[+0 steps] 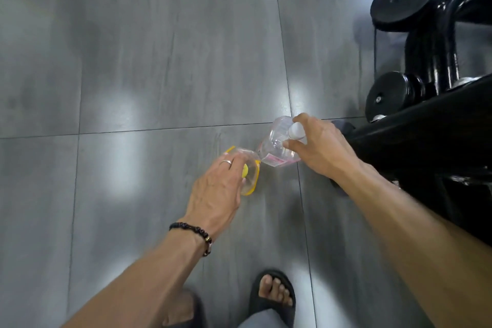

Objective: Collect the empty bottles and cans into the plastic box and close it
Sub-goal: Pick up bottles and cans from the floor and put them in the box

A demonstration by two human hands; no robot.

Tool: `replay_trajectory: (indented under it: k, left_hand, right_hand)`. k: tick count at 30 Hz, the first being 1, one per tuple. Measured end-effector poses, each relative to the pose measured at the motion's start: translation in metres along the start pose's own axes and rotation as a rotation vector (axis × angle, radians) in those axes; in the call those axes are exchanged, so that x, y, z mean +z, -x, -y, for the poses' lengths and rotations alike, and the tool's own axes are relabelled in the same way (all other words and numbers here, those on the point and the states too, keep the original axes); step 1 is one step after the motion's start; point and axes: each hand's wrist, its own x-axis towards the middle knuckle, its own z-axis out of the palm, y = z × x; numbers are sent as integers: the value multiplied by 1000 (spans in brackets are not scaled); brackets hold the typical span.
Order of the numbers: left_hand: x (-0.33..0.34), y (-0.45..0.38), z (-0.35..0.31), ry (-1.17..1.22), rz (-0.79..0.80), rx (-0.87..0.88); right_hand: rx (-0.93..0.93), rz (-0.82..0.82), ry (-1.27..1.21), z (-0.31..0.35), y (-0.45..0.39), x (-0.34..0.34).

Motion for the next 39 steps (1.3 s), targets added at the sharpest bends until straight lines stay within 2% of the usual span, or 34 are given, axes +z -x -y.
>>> replay_trajectory:
  k: [4, 8, 13, 18, 23, 31, 35, 39]
  left_hand:
    - [-53, 35, -8, 34, -15, -83]
    - [-129, 81, -13, 36, -71, -249]
    - [-240, 146, -3, 56, -204, -470]
    - [-336, 222, 50, 74, -386, -665]
    - [-395, 309, 119, 81, -560, -856]
    - [-467, 478, 245, 132, -768, -1170]
    - [-471, 550, 289, 267, -854, -1361]
    - [-453, 603, 321, 348, -917, -1520]
  right_hand:
    - [-94, 46, 29, 48, 11, -28]
    - [-228, 93, 41, 129, 26, -66]
    - [-464, 145, 87, 269, 50, -108]
    - [-710, 204, 125, 440, 77, -110]
    - [-931, 278, 200, 592, 118, -70]
    - [-1272, 447, 326, 838, 220, 64]
    - [-1391, 554, 382, 906, 274, 140]
    - [-1512, 709, 458, 942, 319, 216]
